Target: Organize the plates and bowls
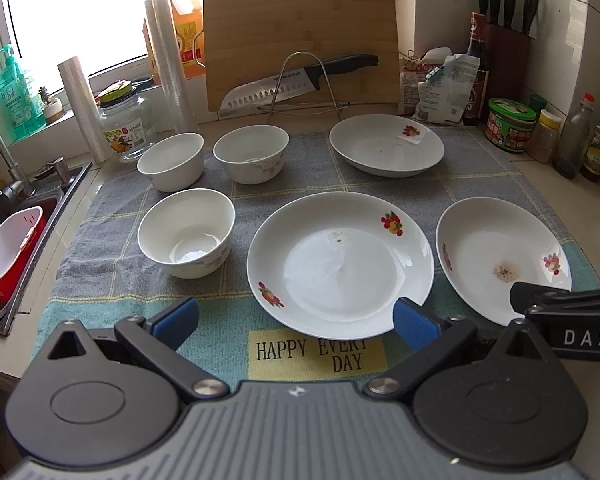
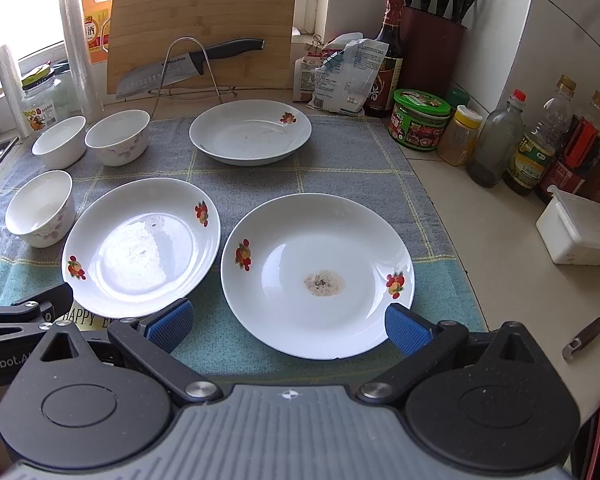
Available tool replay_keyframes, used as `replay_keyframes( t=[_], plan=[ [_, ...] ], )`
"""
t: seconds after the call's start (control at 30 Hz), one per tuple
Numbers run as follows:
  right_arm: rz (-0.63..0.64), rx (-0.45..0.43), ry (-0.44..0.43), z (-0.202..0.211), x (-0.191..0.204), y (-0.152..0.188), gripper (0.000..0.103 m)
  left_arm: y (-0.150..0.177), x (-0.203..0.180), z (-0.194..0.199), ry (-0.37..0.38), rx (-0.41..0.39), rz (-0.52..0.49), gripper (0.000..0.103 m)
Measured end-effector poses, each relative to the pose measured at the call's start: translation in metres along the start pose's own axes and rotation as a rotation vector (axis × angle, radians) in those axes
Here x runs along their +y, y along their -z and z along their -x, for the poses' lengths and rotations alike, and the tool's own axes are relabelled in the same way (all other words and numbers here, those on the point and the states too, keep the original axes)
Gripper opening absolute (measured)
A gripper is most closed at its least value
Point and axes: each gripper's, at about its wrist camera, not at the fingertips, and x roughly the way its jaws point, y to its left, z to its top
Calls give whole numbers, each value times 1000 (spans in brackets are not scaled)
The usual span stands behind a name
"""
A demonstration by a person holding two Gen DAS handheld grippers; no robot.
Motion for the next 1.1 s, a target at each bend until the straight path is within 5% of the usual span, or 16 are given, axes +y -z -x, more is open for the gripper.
replay_keyframes(
  t=[0.6, 0.97, 1.1],
  plan=[
    [-1, -74, -16, 10, -2, 1, 103, 0, 7, 3, 162, -130, -82, 102],
    [-27, -108, -5, 19, -22, 9, 103, 8, 10, -9, 414, -153, -198, 102],
    [-26, -106, -7, 14, -34, 10, 103, 12, 4, -11, 434, -153, -200, 102]
  ],
)
